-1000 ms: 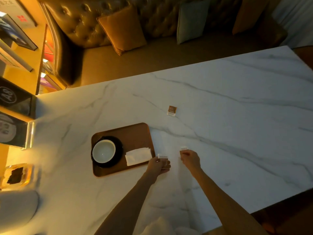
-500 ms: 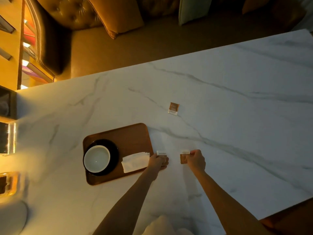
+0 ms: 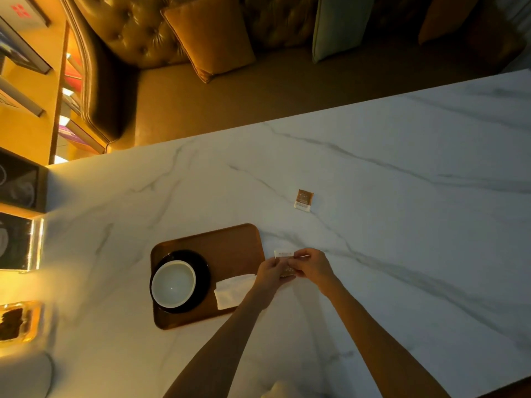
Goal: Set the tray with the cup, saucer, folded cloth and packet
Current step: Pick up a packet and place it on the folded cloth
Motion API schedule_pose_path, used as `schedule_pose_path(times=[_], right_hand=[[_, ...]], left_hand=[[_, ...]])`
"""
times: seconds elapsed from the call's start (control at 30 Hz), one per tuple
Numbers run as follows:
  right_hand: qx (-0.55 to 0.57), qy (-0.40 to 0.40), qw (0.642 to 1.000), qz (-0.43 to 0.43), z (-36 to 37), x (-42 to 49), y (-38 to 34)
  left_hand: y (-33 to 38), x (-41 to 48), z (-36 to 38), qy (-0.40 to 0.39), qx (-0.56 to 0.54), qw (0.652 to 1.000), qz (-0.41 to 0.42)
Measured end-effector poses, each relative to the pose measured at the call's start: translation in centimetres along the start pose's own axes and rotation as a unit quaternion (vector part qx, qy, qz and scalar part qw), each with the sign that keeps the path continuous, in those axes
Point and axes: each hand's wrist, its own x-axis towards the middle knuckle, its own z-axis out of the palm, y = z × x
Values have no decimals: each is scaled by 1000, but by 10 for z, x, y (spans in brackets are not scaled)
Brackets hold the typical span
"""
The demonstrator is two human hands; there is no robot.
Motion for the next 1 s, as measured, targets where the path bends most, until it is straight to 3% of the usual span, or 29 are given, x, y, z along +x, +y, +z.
schedule_pose_path(times=[0.1, 0.23, 0.33, 0.6, 0.83, 1.0], right_hand=[[-50, -27, 998, 8, -1, 18, -18], [-150, 147, 976, -52, -13, 57, -59], [-147, 236, 960, -19, -20, 92, -87], [-155, 231, 957, 80, -12, 142, -89], [-80, 189, 978, 45, -20, 129, -89], [74, -53, 996, 14, -21, 79, -115]], left_hand=[[15, 12, -3, 47, 24, 999, -2], [51, 31, -6, 74, -4, 997, -17], [80, 48, -7, 98, -55, 993, -32], [115, 70, -15, 97, -78, 991, -43], [120, 54, -25, 119, -91, 984, -97], [136, 11, -39, 74, -99, 990, -63]])
